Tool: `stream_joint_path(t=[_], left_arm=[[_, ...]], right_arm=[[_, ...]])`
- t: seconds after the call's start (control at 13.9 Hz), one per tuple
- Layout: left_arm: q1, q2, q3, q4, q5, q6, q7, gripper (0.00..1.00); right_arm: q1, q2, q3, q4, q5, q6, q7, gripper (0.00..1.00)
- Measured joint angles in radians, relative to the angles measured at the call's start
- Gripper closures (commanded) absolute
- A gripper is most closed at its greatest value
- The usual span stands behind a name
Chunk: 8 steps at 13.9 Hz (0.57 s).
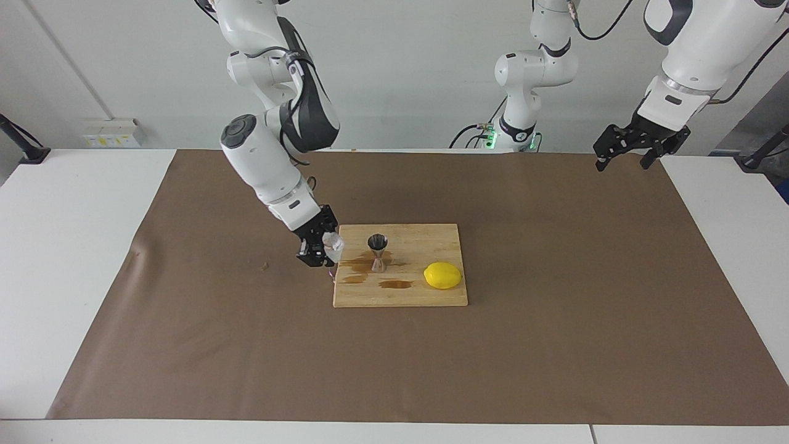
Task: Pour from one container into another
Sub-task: 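Carry the white cup with the right gripper back to its spot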
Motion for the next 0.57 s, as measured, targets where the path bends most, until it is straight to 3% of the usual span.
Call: stream_joint_path(t=[0.22,0.57], left_arm=[[0.0,0.0,0.0,0.0,0.0,0.0,0.0,0.0],[0.0,0.0,0.0,0.0,0.0,0.0,0.0,0.0]], right_arm=[[-0.091,-0.005,-0.001,-0.015,0.066,-0.045,-0.147,0.6],[-0.207,-0.026,-0.002,-0.135,0.149,-0.048,-0.36,0.6]])
